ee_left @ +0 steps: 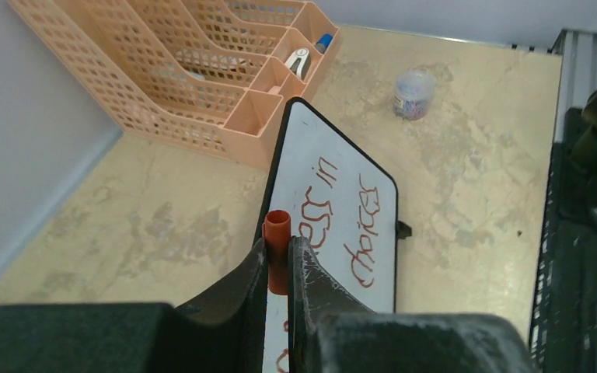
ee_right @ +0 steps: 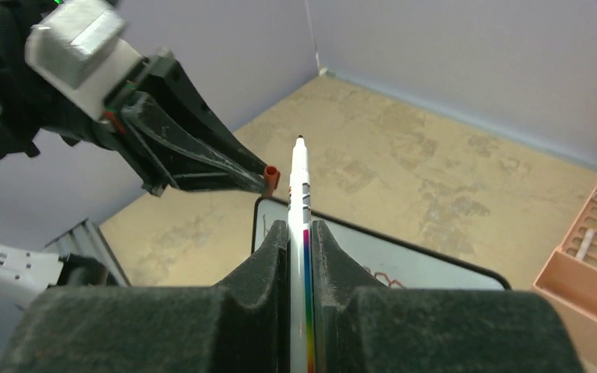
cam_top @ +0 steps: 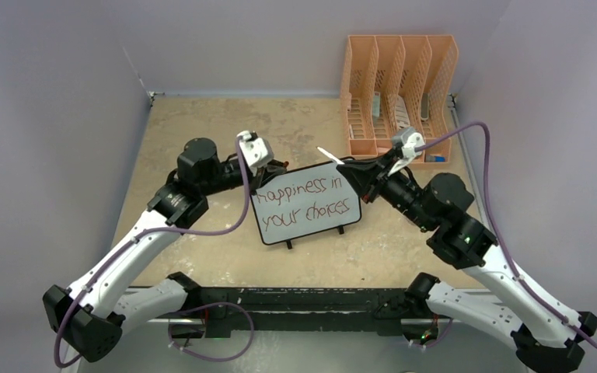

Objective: Write a sentence on the whiteboard
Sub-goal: Close the whiteboard marker at the center of the board.

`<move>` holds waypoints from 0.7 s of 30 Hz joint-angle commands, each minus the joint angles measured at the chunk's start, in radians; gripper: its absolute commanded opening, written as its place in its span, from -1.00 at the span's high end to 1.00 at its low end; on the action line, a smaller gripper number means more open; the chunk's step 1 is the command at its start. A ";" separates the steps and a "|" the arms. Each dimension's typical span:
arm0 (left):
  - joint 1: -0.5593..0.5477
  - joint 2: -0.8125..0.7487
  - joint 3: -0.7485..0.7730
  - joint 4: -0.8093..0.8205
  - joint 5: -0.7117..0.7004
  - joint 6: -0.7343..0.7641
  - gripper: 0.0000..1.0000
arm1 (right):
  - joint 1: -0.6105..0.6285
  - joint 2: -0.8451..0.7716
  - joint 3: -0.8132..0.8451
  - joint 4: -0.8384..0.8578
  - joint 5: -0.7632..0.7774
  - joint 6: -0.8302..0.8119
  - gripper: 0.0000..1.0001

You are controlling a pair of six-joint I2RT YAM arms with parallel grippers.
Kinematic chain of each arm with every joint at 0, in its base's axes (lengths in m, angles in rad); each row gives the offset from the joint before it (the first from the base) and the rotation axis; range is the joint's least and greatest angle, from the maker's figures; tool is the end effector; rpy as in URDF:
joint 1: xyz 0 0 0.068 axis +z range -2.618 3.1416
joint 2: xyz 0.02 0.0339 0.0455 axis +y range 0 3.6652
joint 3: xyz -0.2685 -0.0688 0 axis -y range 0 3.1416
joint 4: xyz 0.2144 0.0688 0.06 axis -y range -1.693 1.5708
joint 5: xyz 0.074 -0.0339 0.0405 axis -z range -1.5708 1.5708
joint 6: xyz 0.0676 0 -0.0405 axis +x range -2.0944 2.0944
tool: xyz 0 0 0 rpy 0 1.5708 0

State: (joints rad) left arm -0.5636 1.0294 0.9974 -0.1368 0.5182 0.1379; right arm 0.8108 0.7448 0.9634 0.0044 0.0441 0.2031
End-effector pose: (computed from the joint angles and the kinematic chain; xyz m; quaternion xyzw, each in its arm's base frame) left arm 0.1754 -0.1505 0.3744 0.4090 0.6369 -0.3231 0.5680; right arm 0.1103 0.1117 0.4319 -0.1702 0.6005 0.3673 0.6896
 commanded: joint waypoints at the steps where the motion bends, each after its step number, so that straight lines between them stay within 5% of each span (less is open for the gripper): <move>1: 0.002 -0.097 -0.035 0.000 0.107 0.325 1.00 | 0.002 0.058 0.104 -0.183 -0.106 0.025 1.00; 8: -0.007 -0.149 -0.038 -0.074 0.151 0.576 1.00 | 0.002 0.174 0.206 -0.271 -0.272 0.037 1.00; 21: -0.189 -0.126 0.030 -0.275 -0.191 0.831 1.00 | 0.002 0.232 0.234 -0.279 -0.366 0.032 1.00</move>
State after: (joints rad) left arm -0.7246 0.8978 0.9668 -0.3679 0.4259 0.8726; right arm 0.8112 0.9749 1.1648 -0.3016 -0.2665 0.2276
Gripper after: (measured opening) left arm 0.094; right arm 0.120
